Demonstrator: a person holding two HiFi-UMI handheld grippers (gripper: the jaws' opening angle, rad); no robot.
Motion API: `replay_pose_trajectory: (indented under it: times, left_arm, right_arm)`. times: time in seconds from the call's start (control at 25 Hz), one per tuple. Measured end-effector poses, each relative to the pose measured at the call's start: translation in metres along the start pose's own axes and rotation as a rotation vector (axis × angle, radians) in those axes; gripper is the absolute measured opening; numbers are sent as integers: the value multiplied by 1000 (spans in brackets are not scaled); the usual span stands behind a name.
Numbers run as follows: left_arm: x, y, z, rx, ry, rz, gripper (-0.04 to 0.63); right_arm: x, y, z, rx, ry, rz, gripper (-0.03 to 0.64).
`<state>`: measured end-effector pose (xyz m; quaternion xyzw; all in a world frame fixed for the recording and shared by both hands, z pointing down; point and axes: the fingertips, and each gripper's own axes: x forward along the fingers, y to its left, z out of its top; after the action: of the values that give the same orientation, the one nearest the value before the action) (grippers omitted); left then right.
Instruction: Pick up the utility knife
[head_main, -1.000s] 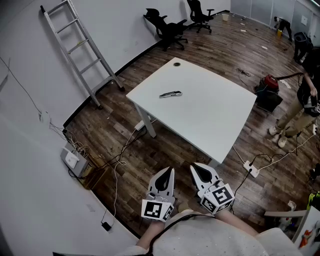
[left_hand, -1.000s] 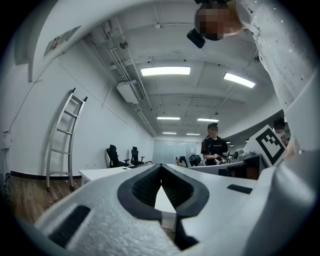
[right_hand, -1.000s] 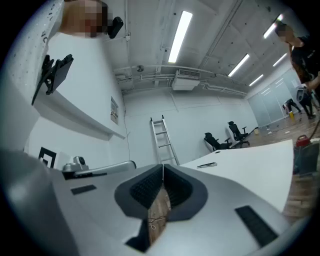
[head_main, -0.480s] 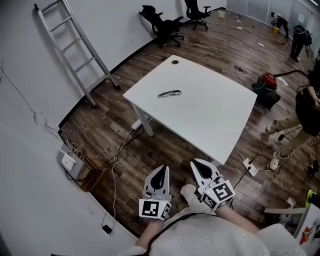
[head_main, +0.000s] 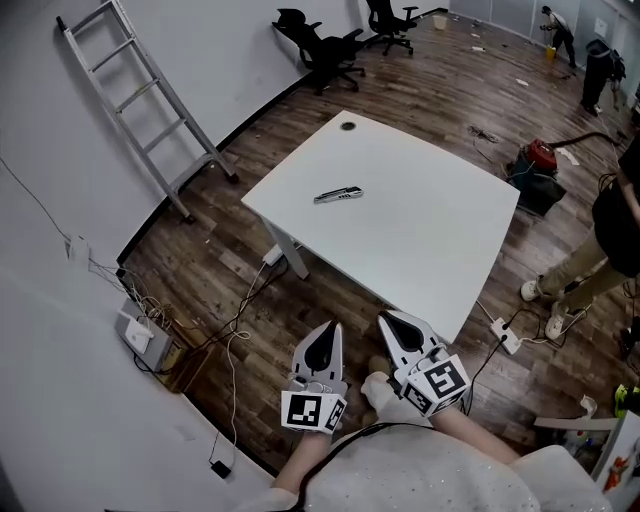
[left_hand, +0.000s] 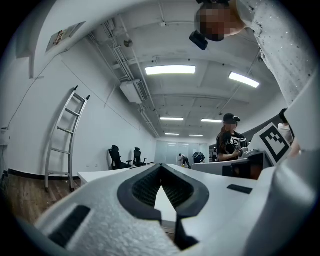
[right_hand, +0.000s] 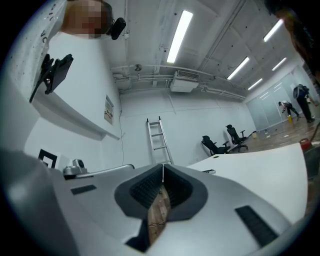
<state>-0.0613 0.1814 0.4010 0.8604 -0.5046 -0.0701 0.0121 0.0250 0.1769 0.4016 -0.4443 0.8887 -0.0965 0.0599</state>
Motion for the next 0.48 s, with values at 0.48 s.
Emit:
replay_pose_trajectory:
  times: [0.48]
  left_arm:
    - [56, 30, -14, -10, 17, 0, 6]
  right_arm:
    - [50, -42, -3, 15, 9, -4, 9]
